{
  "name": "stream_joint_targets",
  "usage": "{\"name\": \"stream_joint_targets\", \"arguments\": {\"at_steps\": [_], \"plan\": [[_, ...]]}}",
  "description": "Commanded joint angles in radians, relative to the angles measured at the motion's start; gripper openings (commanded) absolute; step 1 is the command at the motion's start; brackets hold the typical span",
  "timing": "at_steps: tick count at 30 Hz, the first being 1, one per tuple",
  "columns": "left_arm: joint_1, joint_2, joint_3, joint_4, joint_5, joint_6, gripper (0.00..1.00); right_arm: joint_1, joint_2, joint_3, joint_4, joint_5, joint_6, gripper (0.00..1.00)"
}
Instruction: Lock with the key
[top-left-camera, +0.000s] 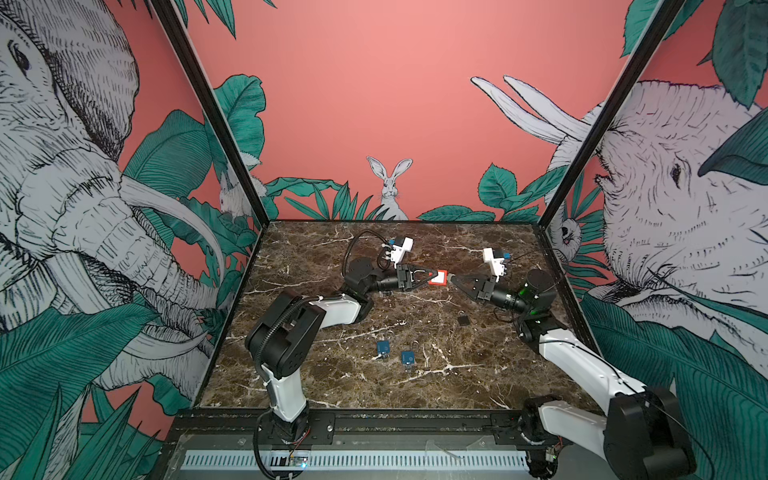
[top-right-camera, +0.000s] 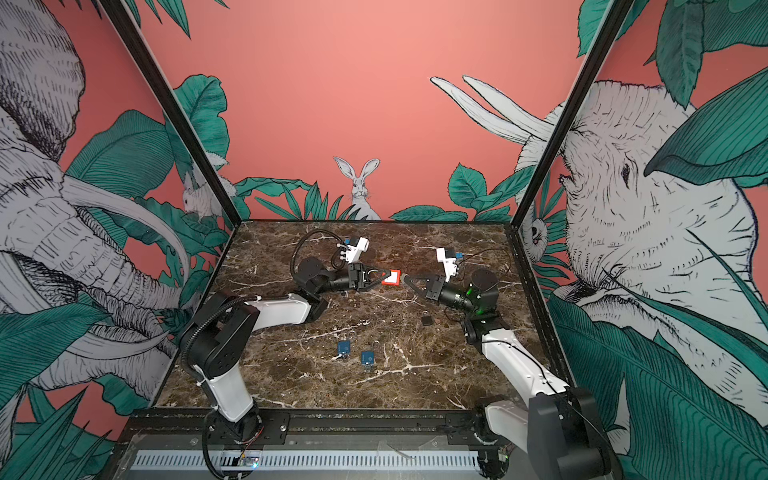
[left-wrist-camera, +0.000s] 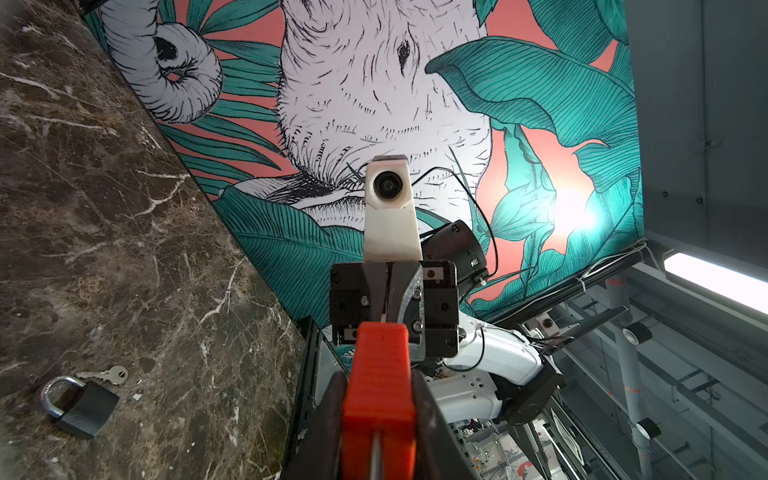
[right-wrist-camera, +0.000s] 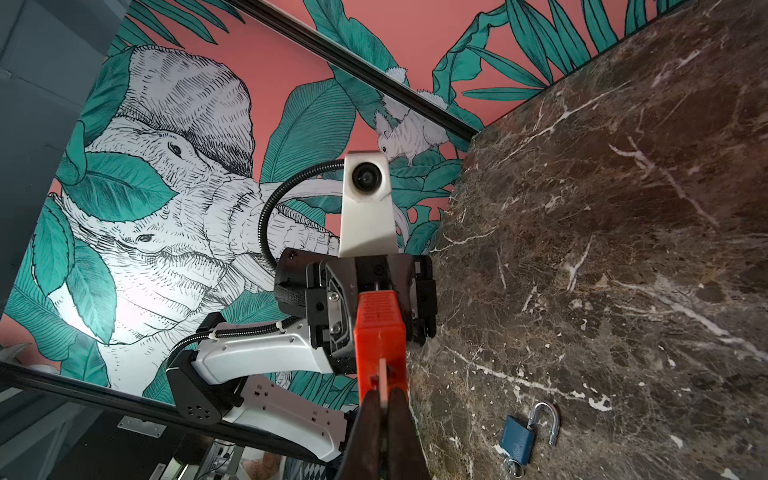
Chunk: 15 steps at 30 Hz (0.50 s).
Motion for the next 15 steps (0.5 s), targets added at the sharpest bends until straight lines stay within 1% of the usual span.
{"name": "stream_joint_targets", "arguments": {"at_steps": [1, 5, 15], "plan": [[0.010, -0.025, 0.002, 0.059, 0.044, -0.014, 0.00, -0.008, -0.020, -0.008, 0.076, 0.045, -0.025, 0.00], [0.021, -0.038, -0.012, 0.004, 0.052, 0.030, 0.00, -0.025, -0.015, -0.015, 0.098, 0.040, 0.004, 0.00], [0.053, -0.055, -0.035, -0.028, 0.067, 0.062, 0.00, -0.068, -0.024, -0.036, 0.130, 0.032, 0.048, 0.00]]}}
